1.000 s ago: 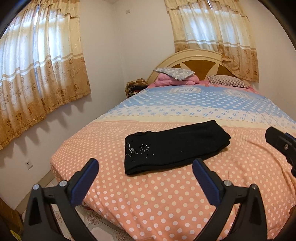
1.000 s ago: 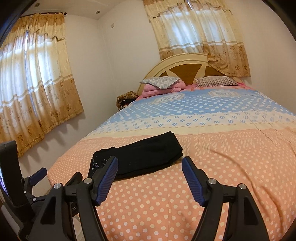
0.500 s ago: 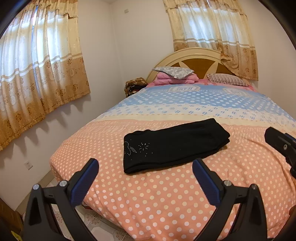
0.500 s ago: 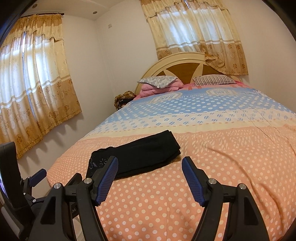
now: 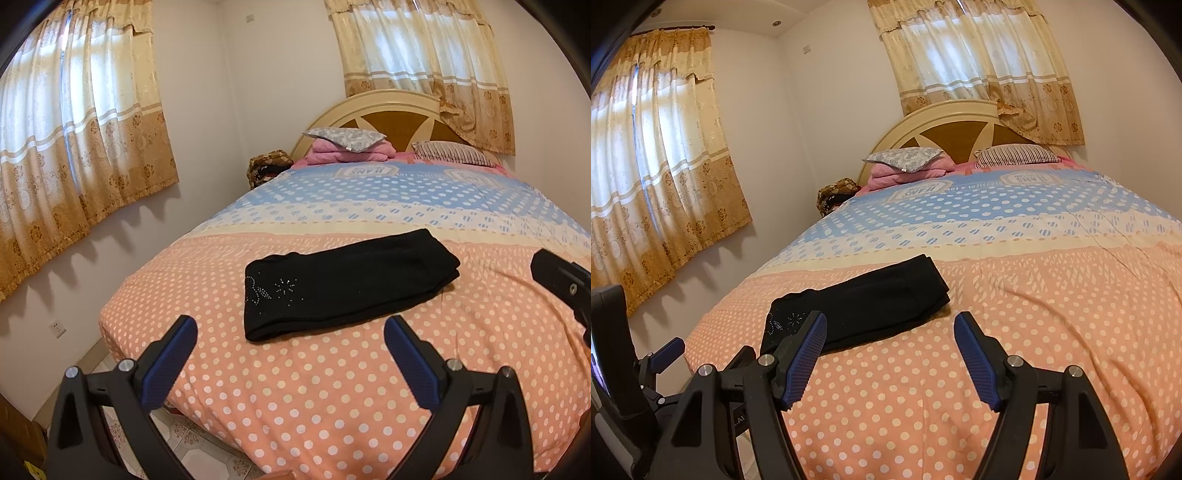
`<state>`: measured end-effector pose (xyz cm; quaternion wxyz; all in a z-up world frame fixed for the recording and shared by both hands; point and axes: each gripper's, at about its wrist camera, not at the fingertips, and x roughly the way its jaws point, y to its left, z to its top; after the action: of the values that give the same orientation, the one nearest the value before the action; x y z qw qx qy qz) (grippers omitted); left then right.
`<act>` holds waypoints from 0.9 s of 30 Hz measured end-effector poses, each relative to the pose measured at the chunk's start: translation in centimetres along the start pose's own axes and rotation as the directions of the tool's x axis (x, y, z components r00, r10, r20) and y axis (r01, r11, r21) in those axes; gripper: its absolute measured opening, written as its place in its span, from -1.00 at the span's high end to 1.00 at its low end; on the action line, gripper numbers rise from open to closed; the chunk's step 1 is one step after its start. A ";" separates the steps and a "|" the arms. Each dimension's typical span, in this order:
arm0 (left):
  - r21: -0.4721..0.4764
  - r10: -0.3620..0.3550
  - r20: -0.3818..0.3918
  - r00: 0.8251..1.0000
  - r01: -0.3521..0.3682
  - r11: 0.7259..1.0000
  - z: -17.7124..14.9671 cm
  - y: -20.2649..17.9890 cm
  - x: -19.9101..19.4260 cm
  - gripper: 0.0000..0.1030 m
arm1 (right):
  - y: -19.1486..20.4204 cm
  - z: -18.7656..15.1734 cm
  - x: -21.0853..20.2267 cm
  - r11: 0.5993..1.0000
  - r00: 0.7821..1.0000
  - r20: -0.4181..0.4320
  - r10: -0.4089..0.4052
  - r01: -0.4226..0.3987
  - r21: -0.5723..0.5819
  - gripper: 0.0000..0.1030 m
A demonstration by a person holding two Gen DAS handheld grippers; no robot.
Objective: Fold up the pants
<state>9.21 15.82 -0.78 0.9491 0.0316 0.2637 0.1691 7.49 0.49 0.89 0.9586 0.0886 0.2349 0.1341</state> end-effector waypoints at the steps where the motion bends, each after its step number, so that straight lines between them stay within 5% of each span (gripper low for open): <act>1: 0.001 0.000 -0.002 1.000 0.000 1.000 0.0 -0.1 0.1 -1.00 | 0.0 0.0 0.0 1.000 1.000 0.000 0.000 0.000 0.000 -0.42; 27: -0.038 -0.031 -0.050 0.998 0.029 0.999 -0.2 0.5 1.0 -1.00 | -0.4 0.0 0.4 1.000 1.000 -0.015 -0.005 0.005 -0.005 -0.42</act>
<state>9.72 16.59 -1.39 0.9450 0.0059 0.2849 0.1606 7.88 0.19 0.60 0.9574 0.0848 0.2420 0.1328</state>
